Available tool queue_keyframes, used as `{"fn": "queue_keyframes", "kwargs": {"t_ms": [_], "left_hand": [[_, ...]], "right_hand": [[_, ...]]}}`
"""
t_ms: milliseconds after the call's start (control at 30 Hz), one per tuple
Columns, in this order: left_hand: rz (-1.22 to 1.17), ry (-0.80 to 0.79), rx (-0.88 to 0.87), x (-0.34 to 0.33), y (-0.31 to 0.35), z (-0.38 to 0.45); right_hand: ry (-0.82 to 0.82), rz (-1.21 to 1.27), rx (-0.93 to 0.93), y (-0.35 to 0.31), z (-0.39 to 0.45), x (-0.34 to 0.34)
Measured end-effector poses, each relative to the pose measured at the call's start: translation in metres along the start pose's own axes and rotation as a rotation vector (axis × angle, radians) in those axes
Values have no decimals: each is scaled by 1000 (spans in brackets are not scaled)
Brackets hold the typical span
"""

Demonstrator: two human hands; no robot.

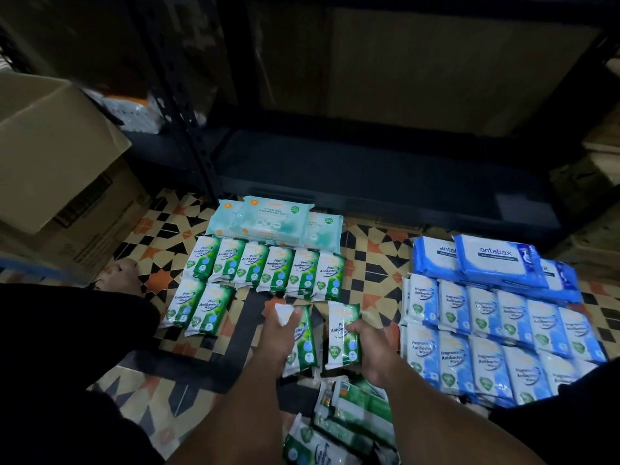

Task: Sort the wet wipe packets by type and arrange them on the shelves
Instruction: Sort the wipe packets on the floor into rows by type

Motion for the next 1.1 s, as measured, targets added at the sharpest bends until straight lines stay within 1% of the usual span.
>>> {"fn": "queue_keyframes", "kwargs": {"t_ms": [100, 200, 267, 333, 367, 500, 600, 700, 833, 967, 1100], "left_hand": [[74, -27, -43, -6, 3, 2], [100, -37, -86, -5, 10, 3], [80, -21, -27, 1, 5, 13], [89, 18, 40, 11, 0, 22], [98, 39, 46, 17, 0, 26], [132, 169, 5, 53, 7, 34], [113, 280, -18, 85, 11, 38], [118, 309, -24, 107, 10, 51], [237, 307, -81, 115, 17, 56], [208, 336, -142, 122, 13, 65], [214, 351, -180, 125, 10, 69]], "right_hand": [[13, -63, -5, 4, 7, 3], [3, -111, 26, 3, 11, -1], [-20, -143, 35, 1, 12, -9], [-47, -138, 40, 3, 17, -23], [-51, -136, 37, 5, 20, -30], [-71, -183, 61, 6, 31, -63], [-123, -203, 87, 7, 35, -95], [-132, -268, 146, 4, 43, -114], [-145, -365, 175, 5, 56, -132], [-90, -476, 238, 6, 70, -142], [-45, -495, 276, 8, 74, -141]]}}
Point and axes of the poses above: each hand's wrist, its own z-axis towards the middle knuckle, its own x-axis out of the back of the hand, y = z × x, the point moved 10 cm from there along z, towards the middle knuckle, and after that the axes turned 4 degrees about x, right-handed, at the moved point
